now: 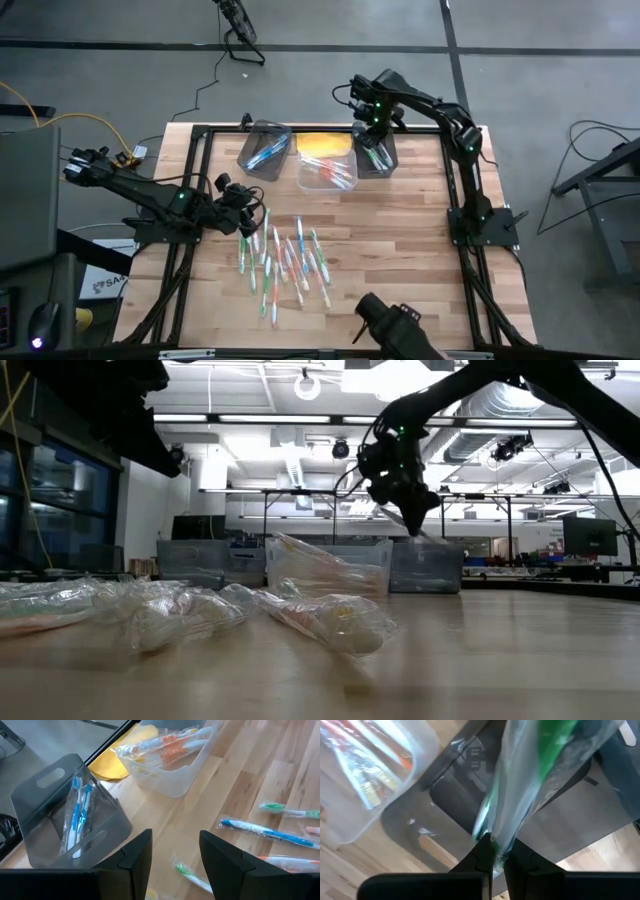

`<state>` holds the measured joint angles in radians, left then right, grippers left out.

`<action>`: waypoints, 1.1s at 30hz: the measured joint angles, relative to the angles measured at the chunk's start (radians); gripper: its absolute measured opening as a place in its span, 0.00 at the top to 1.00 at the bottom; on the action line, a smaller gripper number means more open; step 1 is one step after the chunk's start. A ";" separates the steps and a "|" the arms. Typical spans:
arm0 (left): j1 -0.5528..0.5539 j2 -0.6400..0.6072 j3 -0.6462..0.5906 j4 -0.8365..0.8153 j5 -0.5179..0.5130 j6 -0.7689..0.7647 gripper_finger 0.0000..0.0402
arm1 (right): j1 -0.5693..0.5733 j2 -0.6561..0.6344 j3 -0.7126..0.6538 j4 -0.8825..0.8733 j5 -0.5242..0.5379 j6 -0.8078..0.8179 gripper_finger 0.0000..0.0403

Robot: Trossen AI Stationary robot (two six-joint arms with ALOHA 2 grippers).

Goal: Pick & Place Toothbrushes
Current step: Put the green toothbrush into the right black bin

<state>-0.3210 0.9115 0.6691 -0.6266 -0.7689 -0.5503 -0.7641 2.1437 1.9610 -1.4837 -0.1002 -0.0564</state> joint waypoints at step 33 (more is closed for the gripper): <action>0.000 0.001 0.000 -0.003 0.002 -0.014 0.60 | -0.011 0.093 -0.001 -0.008 -0.006 -0.016 0.95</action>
<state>-0.3210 0.9123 0.6693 -0.6300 -0.7670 -0.5648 -0.7746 2.2368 1.9602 -1.4919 -0.1062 -0.0727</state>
